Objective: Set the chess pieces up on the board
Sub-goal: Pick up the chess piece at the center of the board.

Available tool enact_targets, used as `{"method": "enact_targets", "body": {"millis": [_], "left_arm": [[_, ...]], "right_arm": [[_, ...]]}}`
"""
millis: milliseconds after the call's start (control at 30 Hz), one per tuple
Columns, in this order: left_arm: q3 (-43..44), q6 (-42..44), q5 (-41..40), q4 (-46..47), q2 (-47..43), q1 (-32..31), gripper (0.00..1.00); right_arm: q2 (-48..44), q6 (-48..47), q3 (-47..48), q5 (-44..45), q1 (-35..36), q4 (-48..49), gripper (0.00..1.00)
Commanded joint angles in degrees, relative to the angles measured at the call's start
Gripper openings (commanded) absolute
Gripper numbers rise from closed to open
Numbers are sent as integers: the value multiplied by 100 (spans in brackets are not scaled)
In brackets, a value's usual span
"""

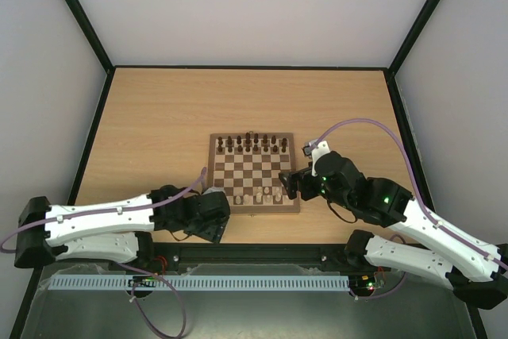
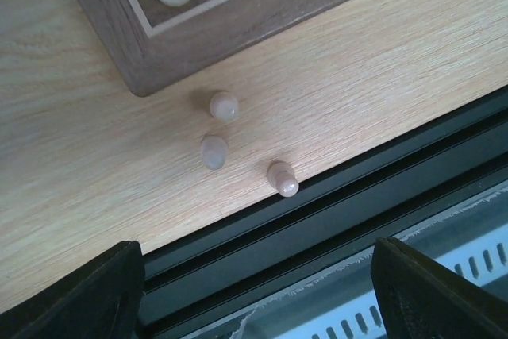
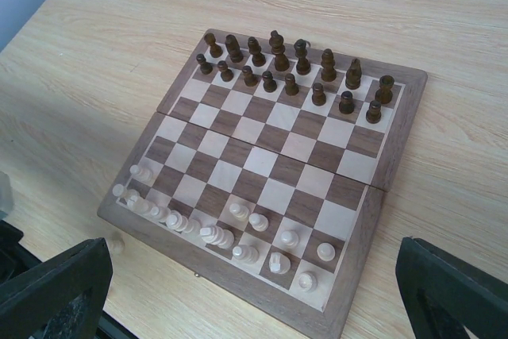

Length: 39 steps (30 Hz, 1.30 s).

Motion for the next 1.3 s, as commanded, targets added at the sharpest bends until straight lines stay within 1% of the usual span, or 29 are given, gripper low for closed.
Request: {"method": "enact_targets", "body": {"millis": [0,100,167,233,400,500,733,1100,1167,1267], "left_arm": [[-226,-395,73,464,291,-184,81],[-210,-349,85,679,638,-316,79],[-163,-303,65,758,847,-370,75],[-153,-242,115,888,1046,-388,69],[-191,-128,227,1033,1385,-413,51],[-229,-89,266,1063,1499,-416,45],[-297,19,335,1162,1774,-407,38],[-445,109,344,1194,1910,-250,35],[-461,123,354,1209,1921,-243,32],[-474,137,379,1237,1946,-236,26]], "right_arm": [[-5,-39,-37,71,-23,-14,99],[9,-47,-39,54,-25,-19,99],[10,-48,-37,44,-27,-13,100],[5,-48,-49,44,-25,-18,98],[-25,-55,-49,33,-28,-6,97],[-26,-63,-50,9,-27,-2,96],[-52,-67,-63,-2,-27,7,95],[-74,-74,-70,-38,-28,16,94],[-80,-74,-71,-45,-28,22,93],[-83,-82,-71,-59,-23,29,93]]}}
